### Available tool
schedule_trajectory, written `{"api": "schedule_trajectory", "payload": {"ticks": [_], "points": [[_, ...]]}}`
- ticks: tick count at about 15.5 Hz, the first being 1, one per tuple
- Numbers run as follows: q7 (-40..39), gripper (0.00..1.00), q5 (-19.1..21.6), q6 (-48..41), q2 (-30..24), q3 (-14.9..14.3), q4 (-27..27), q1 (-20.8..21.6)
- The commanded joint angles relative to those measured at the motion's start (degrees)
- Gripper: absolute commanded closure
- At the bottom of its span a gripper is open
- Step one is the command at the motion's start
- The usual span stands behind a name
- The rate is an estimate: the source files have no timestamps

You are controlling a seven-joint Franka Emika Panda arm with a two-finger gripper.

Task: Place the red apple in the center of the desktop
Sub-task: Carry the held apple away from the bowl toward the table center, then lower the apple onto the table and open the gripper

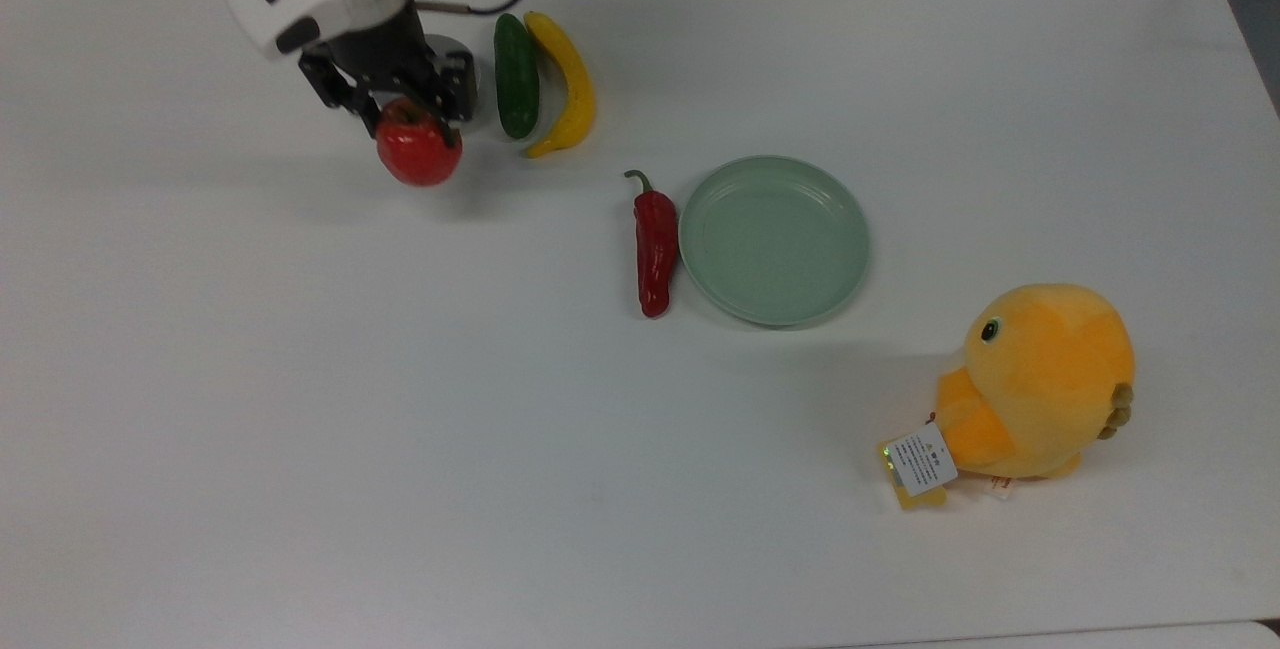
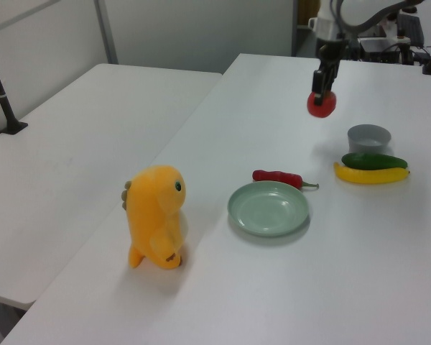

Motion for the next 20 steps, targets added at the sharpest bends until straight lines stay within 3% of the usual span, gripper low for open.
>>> {"api": "schedule_trajectory", "payload": {"ticks": [1, 5, 11, 14, 15, 16, 17, 20], "points": [[6.07, 0.74, 0.15, 3.55, 5.66, 0.08, 4.15, 2.68], [11.26, 0.74, -0.38, 9.62, 8.65, 0.87, 4.15, 3.73], [12.76, 0.73, -2.66, 10.07, 11.2, 2.62, 4.24, 3.65], [13.82, 0.67, -4.33, 10.25, 11.99, 3.6, 4.24, 3.38], [13.99, 0.55, -4.42, 10.25, 12.08, 3.68, 4.24, 3.38], [14.0, 0.2, -4.6, 10.25, 12.08, 3.6, 4.24, 3.38], [14.0, 0.0, -4.6, 10.25, 11.99, 3.68, 4.24, 3.38], [14.0, 0.0, -4.51, 11.12, 11.99, 3.68, 4.32, 3.21]]}}
